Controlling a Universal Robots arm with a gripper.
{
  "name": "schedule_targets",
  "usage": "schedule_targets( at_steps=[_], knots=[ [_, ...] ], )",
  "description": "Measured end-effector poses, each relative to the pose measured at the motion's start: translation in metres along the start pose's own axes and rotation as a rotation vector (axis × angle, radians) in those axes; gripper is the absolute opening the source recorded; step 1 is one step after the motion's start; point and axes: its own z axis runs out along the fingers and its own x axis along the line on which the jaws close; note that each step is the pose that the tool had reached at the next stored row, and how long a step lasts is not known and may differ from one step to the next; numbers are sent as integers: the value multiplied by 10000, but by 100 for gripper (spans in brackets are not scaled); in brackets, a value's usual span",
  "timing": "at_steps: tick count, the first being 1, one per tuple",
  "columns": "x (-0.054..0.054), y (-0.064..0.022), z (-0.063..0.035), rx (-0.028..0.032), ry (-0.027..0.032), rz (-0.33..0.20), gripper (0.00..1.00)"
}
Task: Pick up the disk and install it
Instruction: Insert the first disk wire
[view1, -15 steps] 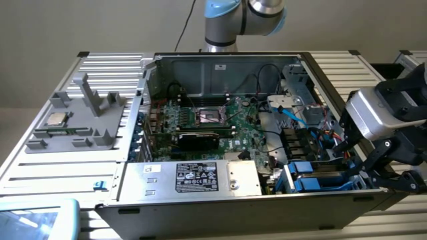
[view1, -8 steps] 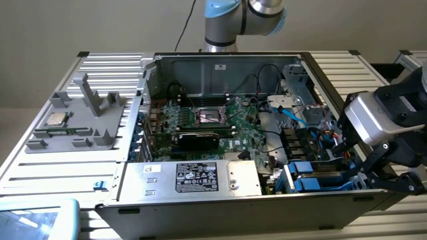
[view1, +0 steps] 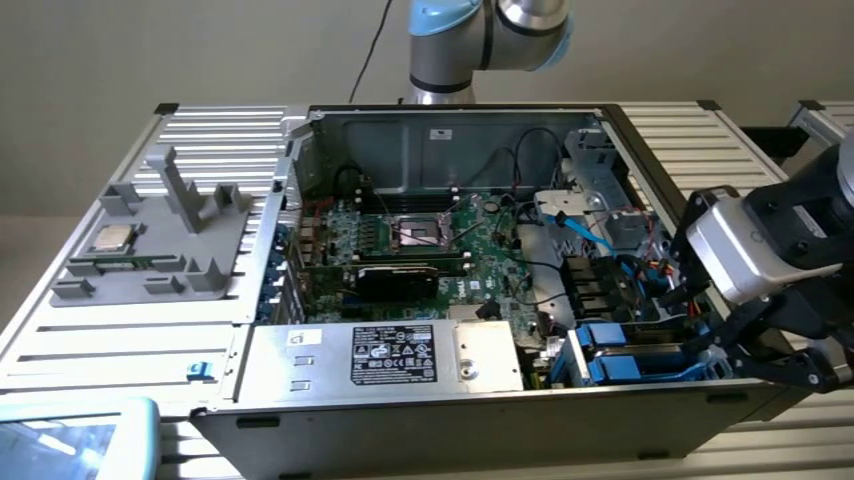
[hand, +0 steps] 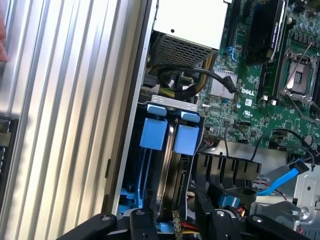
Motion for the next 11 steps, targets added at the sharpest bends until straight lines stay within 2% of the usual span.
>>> schedule_targets(
  at_steps=[5,8,11],
  knots=[
    [34,-10,23,19,-226,-84,44],
    [59,-18,29,42,-387,-110,44],
    [90,-20,39,73,-581,-127,44]
  ],
)
